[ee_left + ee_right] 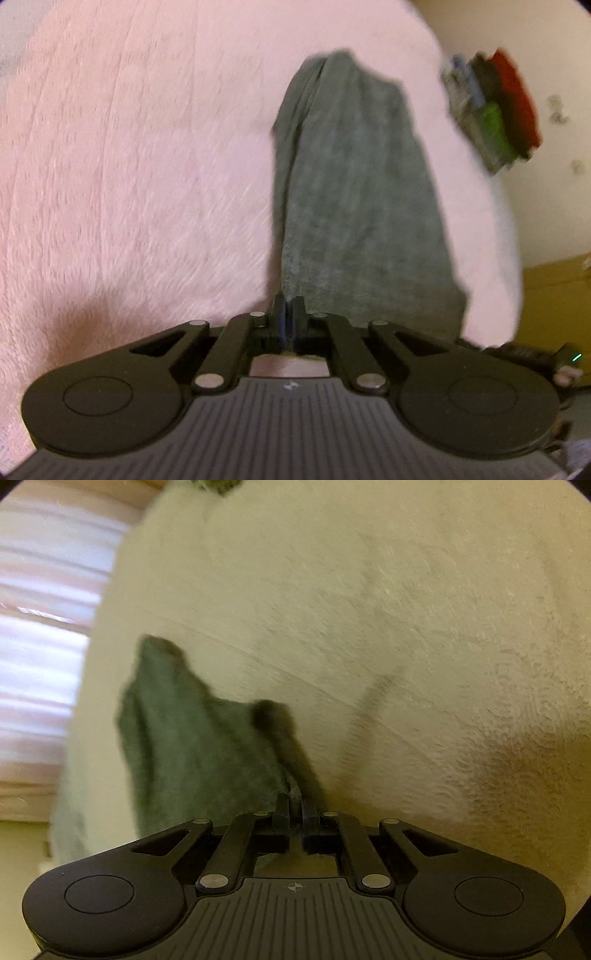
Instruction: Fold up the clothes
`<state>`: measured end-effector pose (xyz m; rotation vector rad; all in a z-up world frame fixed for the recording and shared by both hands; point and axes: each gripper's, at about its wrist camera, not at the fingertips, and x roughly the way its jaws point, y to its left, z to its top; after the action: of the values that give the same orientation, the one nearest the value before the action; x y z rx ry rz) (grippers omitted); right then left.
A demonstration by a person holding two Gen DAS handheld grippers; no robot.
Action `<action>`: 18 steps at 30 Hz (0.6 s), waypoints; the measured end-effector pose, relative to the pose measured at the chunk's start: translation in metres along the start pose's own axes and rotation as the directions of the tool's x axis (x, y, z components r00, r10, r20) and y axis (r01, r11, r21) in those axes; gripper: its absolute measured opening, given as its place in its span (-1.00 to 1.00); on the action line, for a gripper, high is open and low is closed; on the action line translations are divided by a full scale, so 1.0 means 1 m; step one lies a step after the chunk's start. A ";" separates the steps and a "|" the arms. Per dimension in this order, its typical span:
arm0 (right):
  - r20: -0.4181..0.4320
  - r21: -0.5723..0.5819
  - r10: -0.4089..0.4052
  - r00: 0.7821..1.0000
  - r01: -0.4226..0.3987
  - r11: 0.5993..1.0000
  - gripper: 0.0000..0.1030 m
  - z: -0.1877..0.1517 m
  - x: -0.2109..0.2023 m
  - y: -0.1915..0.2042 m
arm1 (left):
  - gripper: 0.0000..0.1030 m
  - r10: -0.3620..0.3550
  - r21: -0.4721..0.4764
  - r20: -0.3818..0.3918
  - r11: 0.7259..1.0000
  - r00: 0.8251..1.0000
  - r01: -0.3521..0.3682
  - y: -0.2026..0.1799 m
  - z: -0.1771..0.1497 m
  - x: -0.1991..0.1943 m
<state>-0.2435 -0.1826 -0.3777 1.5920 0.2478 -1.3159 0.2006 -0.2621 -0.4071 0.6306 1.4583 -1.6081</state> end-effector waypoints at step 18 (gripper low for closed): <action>0.162 -0.165 -0.199 0.966 0.226 0.960 0.55 0.065 0.010 0.037 | -0.50 0.025 0.150 0.162 0.987 0.987 -0.049 -0.047 0.105 0.003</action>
<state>-0.2542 -0.2546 -0.3585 1.3377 0.4477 -1.5210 0.1776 -0.3669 -0.3644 0.5975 1.2083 -1.7124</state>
